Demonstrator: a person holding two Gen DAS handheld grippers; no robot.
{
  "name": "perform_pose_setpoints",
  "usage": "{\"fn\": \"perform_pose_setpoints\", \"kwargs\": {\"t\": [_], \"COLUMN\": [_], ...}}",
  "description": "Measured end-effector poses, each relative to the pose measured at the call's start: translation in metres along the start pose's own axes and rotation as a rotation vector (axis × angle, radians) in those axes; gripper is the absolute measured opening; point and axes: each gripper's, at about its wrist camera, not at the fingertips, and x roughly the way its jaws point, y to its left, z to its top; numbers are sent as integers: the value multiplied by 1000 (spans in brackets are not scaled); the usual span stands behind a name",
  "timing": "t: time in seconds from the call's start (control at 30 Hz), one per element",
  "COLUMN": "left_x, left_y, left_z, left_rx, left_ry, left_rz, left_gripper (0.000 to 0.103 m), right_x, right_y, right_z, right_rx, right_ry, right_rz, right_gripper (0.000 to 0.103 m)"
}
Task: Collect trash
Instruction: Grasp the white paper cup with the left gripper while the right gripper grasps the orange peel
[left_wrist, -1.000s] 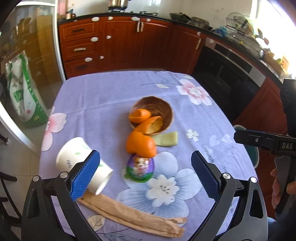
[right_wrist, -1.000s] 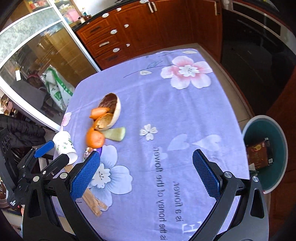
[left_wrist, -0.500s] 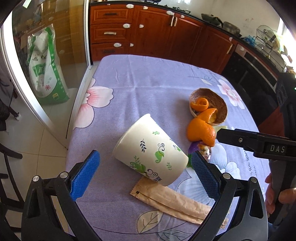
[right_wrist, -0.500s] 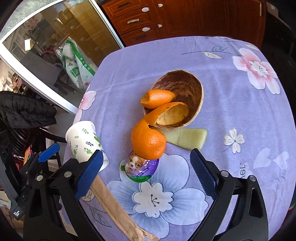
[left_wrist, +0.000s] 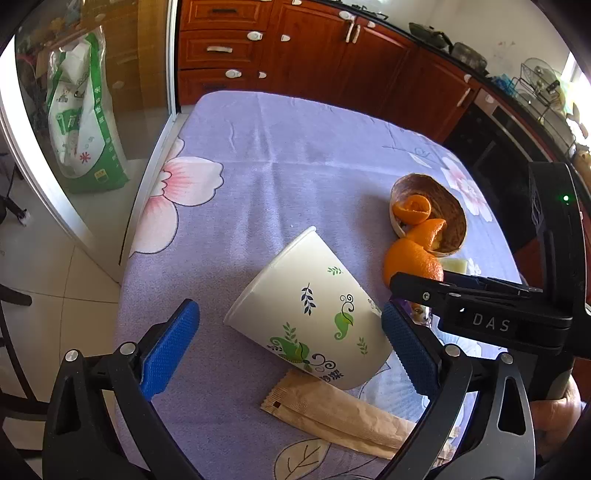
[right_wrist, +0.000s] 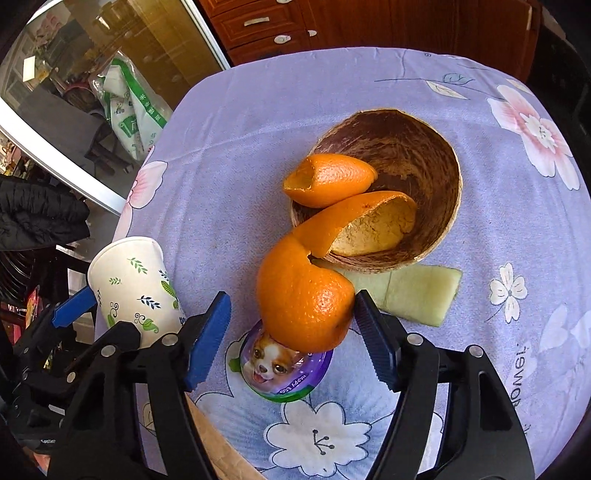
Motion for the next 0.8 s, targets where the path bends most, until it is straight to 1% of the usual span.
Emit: {"fn": "perform_pose_setpoints", "kwargs": {"t": [0.03,0.07,0.13,0.2,0.3,0.4,0.6,0.8], "left_x": [1,2,3,5,9,13,23,34], "left_y": [-1,-2,-5,-8,-12,-14,-20,-30], "left_z": [0,0,-1,0,1,3,5,6], "left_rx": [1,3,5,5,3,-6,-29,-35], "left_ry": [2,4,4,7,11,13,35,46], "left_rz": [-1,-1,-2,-4,-3,-6,-16,-7], "left_gripper": [99,99,99,99,99,99,99,99], "right_x": [0,-1,-2,-4,-10,-19,-44,-71], "right_y": [0,0,-5,-12,-12,-16,-29,-39], "right_z": [0,-1,-2,-3,-6,-8,-12,-14], "right_rx": [-8,-14,-11,0,-9,-9,3,-6], "right_ry": [-4,-10,-15,-9,-16,-20,-38,-89], "right_rz": [-4,-11,-17,18,30,50,77,78], "right_gripper": [66,63,51,28,21,19,19,18]}}
